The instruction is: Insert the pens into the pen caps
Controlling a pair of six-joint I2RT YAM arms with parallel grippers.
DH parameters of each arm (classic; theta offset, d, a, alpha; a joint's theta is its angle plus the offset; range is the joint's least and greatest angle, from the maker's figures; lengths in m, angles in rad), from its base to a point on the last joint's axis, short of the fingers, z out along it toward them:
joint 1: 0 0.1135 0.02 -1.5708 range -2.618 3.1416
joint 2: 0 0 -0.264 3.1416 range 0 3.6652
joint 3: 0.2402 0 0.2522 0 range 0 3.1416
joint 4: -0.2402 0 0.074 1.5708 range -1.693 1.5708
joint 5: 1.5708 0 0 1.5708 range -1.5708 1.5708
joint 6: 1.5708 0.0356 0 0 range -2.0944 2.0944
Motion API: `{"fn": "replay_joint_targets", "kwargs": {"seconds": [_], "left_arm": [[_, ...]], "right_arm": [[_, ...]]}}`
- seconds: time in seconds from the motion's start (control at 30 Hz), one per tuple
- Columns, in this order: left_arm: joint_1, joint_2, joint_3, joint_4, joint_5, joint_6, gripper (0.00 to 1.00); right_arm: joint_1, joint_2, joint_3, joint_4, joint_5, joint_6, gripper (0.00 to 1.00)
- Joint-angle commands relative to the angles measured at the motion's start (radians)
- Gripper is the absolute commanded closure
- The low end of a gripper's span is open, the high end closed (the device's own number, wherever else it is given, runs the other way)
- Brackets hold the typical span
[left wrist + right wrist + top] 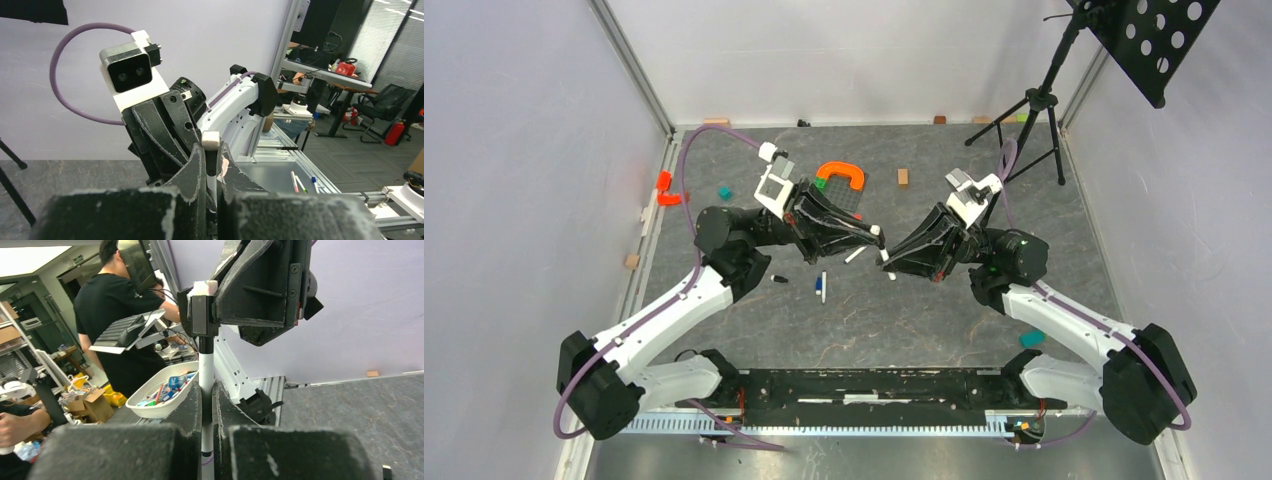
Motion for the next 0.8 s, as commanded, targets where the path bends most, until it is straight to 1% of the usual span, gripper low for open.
{"fn": "replay_joint_targets", "kwargs": {"seconds": [0.0, 0.07, 0.1, 0.13, 0.17, 0.2, 0.3, 0.37, 0.43, 0.5, 0.57, 0.63, 0.7, 0.77], "left_arm": [[-0.021, 0.032, -0.018, -0.122, 0.169, 0.036, 0.98], [-0.021, 0.033, -0.015, -0.141, 0.157, 0.044, 0.98], [-0.021, 0.029, -0.012, -0.169, 0.149, 0.060, 0.95], [-0.021, 0.024, -0.009, -0.194, 0.137, 0.081, 0.89], [-0.021, 0.019, -0.008, -0.217, 0.129, 0.096, 0.81], [-0.021, 0.012, -0.007, -0.235, 0.122, 0.110, 0.71], [-0.012, -0.011, -0.010, -0.285, 0.078, 0.143, 0.38], [-0.003, -0.027, -0.010, -0.321, 0.048, 0.169, 0.26], [0.007, -0.040, -0.014, -0.330, 0.027, 0.174, 0.20], [0.017, -0.056, -0.019, -0.331, 0.010, 0.179, 0.11], [0.024, -0.074, -0.025, -0.353, -0.030, 0.199, 0.01], [0.027, -0.104, -0.031, -0.416, -0.115, 0.245, 0.00], [0.028, -0.130, -0.041, -0.454, -0.199, 0.281, 0.00], [0.028, -0.153, -0.056, -0.472, -0.287, 0.302, 0.00]], "right_arm": [[-0.009, -0.028, 0.102, 0.446, 0.093, 0.083, 1.00], [-0.009, -0.034, 0.105, 0.404, 0.092, 0.066, 1.00], [-0.010, -0.042, 0.101, 0.369, 0.093, 0.041, 1.00], [-0.011, -0.054, 0.096, 0.318, 0.094, 0.009, 1.00], [-0.013, -0.069, 0.087, 0.267, 0.098, -0.033, 1.00], [-0.015, -0.084, 0.078, 0.227, 0.100, -0.073, 1.00], [-0.023, -0.115, 0.060, 0.132, 0.105, -0.139, 1.00], [-0.033, -0.131, 0.050, 0.084, 0.110, -0.169, 1.00], [-0.041, -0.148, 0.040, 0.025, 0.118, -0.209, 1.00], [-0.046, -0.168, 0.035, -0.054, 0.130, -0.260, 1.00], [-0.046, -0.200, 0.037, -0.200, 0.159, -0.355, 1.00], [-0.046, -0.246, 0.054, -0.438, 0.221, -0.503, 1.00], [-0.046, -0.281, 0.073, -0.654, 0.324, -0.635, 1.00], [-0.046, -0.312, 0.084, -0.801, 0.443, -0.705, 1.00]]}}
